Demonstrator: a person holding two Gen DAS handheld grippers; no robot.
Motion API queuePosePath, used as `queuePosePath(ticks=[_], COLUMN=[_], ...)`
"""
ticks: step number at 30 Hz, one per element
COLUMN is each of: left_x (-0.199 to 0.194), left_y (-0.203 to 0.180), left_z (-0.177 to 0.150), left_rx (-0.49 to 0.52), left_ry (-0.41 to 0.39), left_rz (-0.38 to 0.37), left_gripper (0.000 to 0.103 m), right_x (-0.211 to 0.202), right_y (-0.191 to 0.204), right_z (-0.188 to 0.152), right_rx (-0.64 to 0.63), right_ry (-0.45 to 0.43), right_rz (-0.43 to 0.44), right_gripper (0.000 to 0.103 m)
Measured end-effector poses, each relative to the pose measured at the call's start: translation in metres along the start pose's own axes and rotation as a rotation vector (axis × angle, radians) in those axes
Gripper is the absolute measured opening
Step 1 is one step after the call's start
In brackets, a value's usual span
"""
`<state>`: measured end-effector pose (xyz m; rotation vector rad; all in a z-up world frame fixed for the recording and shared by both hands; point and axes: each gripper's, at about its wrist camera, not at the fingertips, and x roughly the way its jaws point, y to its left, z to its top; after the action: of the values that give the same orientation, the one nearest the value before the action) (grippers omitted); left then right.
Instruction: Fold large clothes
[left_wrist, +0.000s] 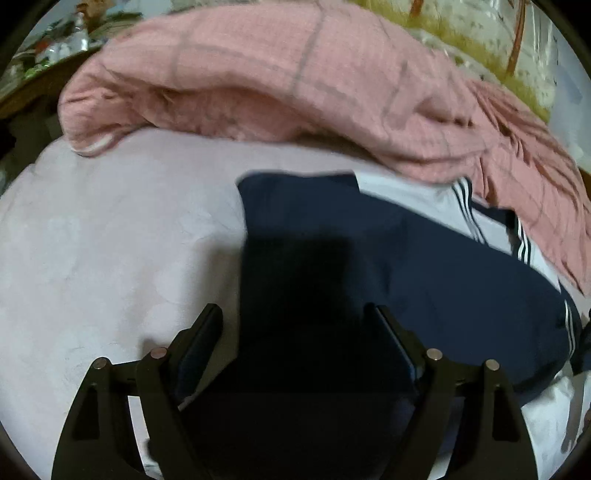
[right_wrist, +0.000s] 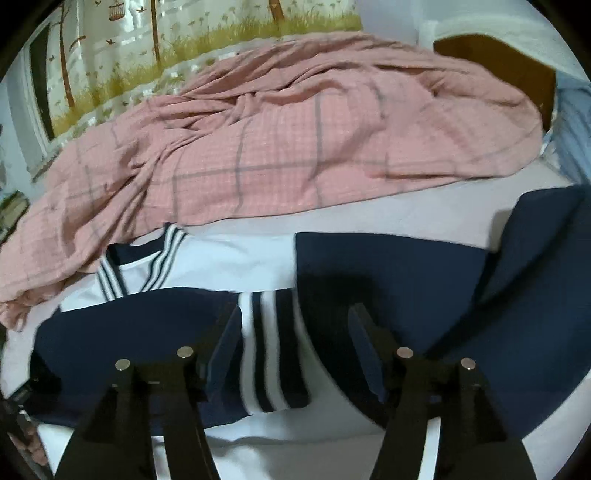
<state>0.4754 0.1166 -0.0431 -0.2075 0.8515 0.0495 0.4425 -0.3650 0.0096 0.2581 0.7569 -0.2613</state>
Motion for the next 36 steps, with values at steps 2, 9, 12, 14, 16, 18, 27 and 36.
queuePosePath(ticks=[2,9,12,14,16,18,27,36], left_x=[-0.021,-0.121,-0.178,-0.218,-0.254,-0.289,-0.376,-0.344], left_y=[-0.007,-0.048,-0.056,-0.071,-0.089,-0.112,-0.183,-0.199], left_z=[0.001,0.004,0.001,-0.006,-0.016,-0.023,-0.045,-0.069], left_rx=[0.031,0.214,0.213,0.23,0.261,0.281,0.29,0.318], left_ry=[-0.08,-0.407,-0.543,-0.65,-0.742,-0.796,-0.882,-0.828], left_rz=[0.003,0.101,0.085,0.111,0.105,0.076,-0.21,-0.233], left_gripper=[0.08,0.082,0.091,0.098,0.103,0.103,0.103,0.103], right_x=[-0.001,-0.031,-0.052,-0.071,-0.094,-0.118,-0.19,-0.177], right_y=[0.0,0.014,0.018,0.02,0.019,0.013,-0.052,-0.075], right_z=[0.001,0.006,0.01,0.013,0.016,0.019,0.021,0.028], right_rx=[0.01,-0.013,0.012,-0.016,-0.042,-0.036,0.175,0.168], right_ry=[0.01,-0.069,-0.111,-0.148,-0.198,-0.265,-0.448,-0.367], right_rz=[0.006,0.02,0.088,0.099,0.089,0.102,0.261,0.198], right_gripper=[0.063,0.08,0.088,0.088,0.091,0.103,0.103,0.103])
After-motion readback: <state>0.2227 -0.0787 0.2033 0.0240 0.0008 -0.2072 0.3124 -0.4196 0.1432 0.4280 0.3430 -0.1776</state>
